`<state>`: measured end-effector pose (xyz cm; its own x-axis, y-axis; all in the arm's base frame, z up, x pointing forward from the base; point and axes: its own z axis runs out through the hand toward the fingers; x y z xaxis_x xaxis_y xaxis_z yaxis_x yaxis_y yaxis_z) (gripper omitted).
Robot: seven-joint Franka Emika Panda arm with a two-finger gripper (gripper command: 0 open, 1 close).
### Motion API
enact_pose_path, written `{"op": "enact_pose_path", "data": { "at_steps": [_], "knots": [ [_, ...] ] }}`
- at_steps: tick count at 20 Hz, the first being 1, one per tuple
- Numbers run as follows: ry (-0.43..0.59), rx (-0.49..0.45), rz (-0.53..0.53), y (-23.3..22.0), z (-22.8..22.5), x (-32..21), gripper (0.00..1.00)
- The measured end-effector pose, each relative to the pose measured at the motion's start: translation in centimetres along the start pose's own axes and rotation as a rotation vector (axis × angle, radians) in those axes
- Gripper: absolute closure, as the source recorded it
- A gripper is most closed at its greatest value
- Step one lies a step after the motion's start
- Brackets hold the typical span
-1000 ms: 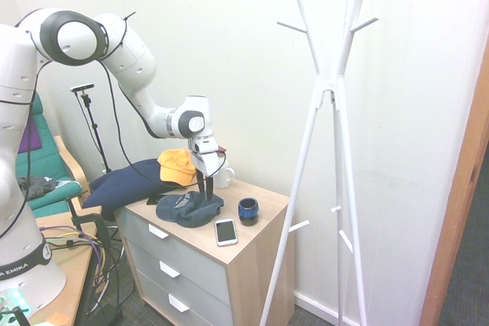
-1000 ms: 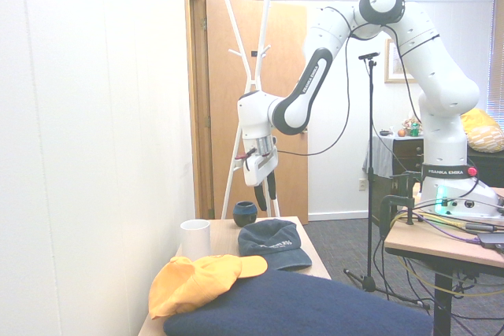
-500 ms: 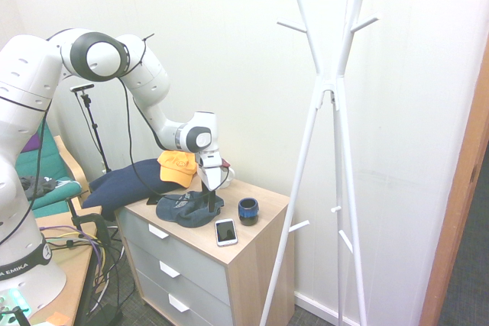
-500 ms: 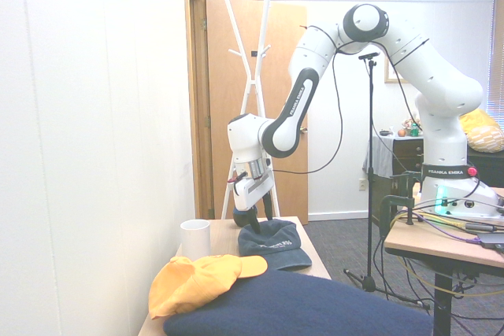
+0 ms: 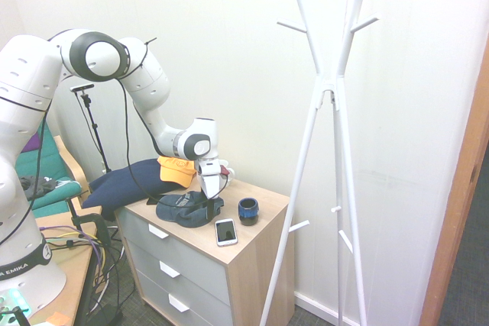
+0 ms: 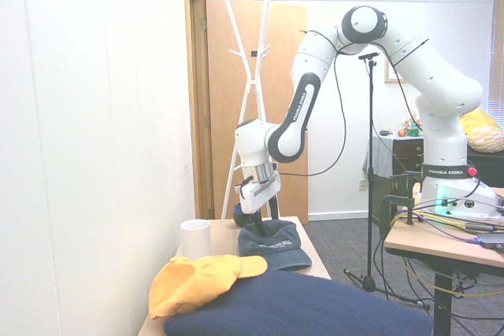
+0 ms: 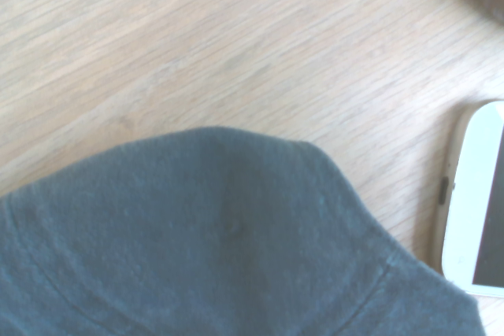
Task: Hang the cap
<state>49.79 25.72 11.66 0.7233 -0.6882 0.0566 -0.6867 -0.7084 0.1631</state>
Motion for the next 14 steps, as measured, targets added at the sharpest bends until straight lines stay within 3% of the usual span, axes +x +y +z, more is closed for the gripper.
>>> {"op": "enact_pose_path", "data": {
  "at_steps": [14],
  "knots": [
    [0.003,0.004,-0.005,0.06,-0.19,0.25,1.00]
  ]
}}
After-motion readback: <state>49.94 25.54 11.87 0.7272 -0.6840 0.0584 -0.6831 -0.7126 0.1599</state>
